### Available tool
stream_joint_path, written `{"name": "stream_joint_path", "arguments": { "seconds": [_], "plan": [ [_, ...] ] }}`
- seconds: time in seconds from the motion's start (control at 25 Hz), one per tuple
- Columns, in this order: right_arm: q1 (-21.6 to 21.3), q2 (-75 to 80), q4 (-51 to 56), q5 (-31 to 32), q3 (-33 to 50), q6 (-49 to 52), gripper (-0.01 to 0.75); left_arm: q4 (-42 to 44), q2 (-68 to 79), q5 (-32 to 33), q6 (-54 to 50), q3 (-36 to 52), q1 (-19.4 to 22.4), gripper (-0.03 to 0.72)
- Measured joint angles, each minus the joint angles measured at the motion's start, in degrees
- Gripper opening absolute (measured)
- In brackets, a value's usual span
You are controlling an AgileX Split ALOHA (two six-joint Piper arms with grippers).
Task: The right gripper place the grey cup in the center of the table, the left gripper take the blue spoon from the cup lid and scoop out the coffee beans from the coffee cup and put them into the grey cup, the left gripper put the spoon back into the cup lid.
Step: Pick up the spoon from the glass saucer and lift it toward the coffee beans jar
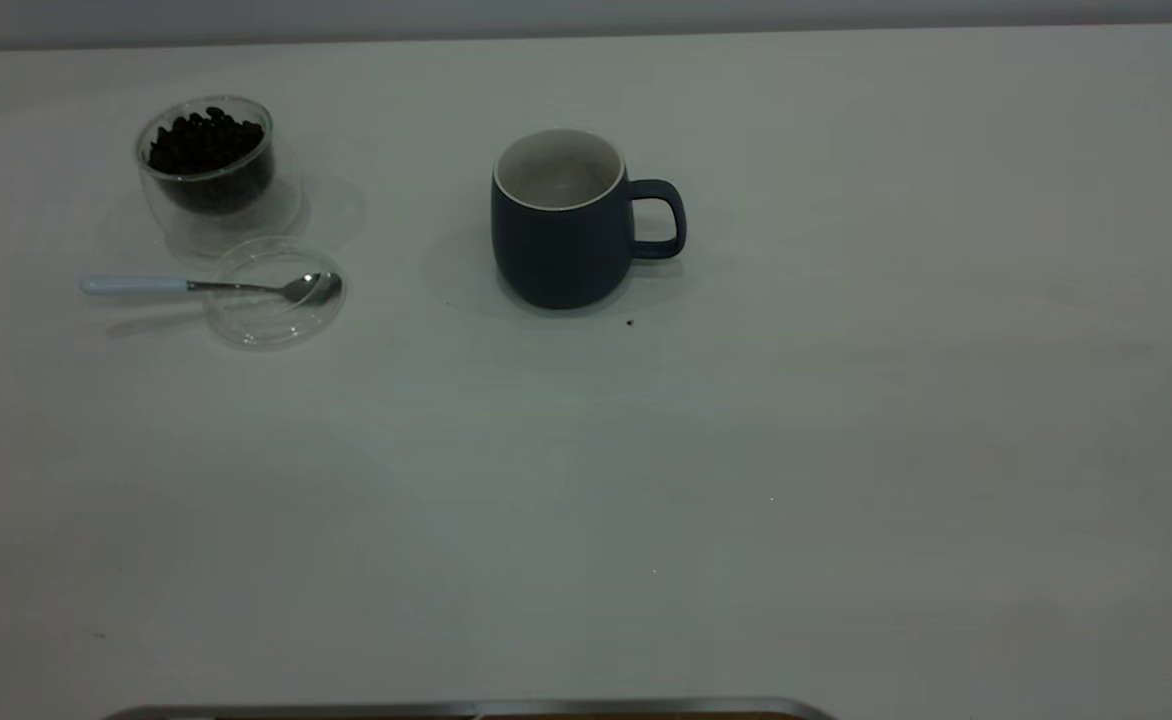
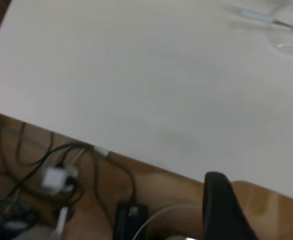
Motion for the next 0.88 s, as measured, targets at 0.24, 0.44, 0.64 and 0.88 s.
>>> {"name": "stream_joint_path", "arguments": {
  "seconds": [0.24,0.44,0.64,0.88],
  "plan": [
    [0.0,0.0,0.0,0.0,0.0,0.0,0.451,6.57,24.33,-6.85,-0.62,-9.39,0.0,0.445],
    [0.0,0.0,0.0,0.0,0.0,0.0,0.451,8.32,42.71,-12.28,0.99,-16.22,0.84,0.445],
    [0.0,0.0,0.0,0.0,0.0,0.0,0.451,5.16,56.45,-15.37,1.9,-20.52,8.78,0.445],
    [0.0,0.0,0.0,0.0,0.0,0.0,0.451,-8.39,64.61,-19.57,21.18,-22.99,20.84,0.445]
  ]
}}
